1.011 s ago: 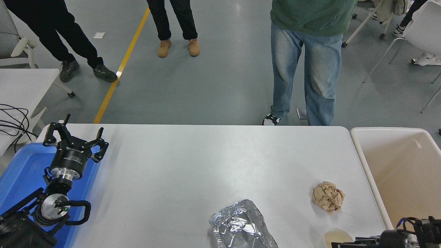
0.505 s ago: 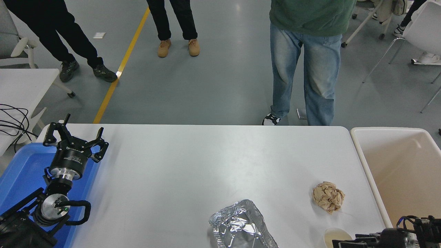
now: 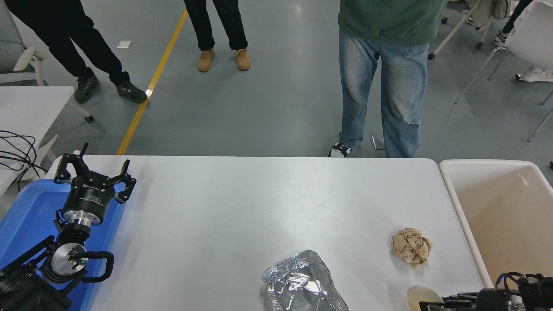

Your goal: Clean the table surface

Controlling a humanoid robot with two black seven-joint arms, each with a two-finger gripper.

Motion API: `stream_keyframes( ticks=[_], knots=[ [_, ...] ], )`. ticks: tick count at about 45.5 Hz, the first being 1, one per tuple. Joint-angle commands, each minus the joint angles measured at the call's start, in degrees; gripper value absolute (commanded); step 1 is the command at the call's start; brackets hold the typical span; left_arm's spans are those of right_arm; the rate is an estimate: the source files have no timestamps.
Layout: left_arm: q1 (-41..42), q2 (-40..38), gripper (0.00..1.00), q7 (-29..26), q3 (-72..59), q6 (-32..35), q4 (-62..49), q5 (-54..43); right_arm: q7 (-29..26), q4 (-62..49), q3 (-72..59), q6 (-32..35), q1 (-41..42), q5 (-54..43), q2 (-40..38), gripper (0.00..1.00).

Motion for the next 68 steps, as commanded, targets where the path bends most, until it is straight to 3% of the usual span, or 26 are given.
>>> stream_keyframes(
  ticks=[1, 19, 42, 54, 68],
  knots=[
    [0.00, -0.02, 0.99, 0.00, 0.00, 0.00, 0.00, 0.00, 0.51, -0.07, 0.01, 0.14, 0.75, 0.15, -0.40, 0.00],
    [0.00, -0.02, 0.99, 0.00, 0.00, 0.00, 0.00, 0.00, 0.69, 0.28, 0.10, 0.14, 3.47, 0.24, -2.16, 0.00],
    [0.00, -0.02, 0.99, 0.00, 0.00, 0.00, 0.00, 0.00, 3.41, 3.27, 0.10, 0.67, 13.85, 0.06, -14.82, 0.00],
    [0.00, -0.02, 0.99, 0.00, 0.00, 0.00, 0.00, 0.00, 3.77, 3.44, 0.19, 3.74, 21.23, 5.77, -17.72, 0.00],
    [0.00, 0.07, 0.99, 0.00, 0.00, 0.00, 0.00, 0.00, 6.31, 3.62, 0.19, 14.46, 33.88, 12.20, -21.41, 0.00]
  ],
)
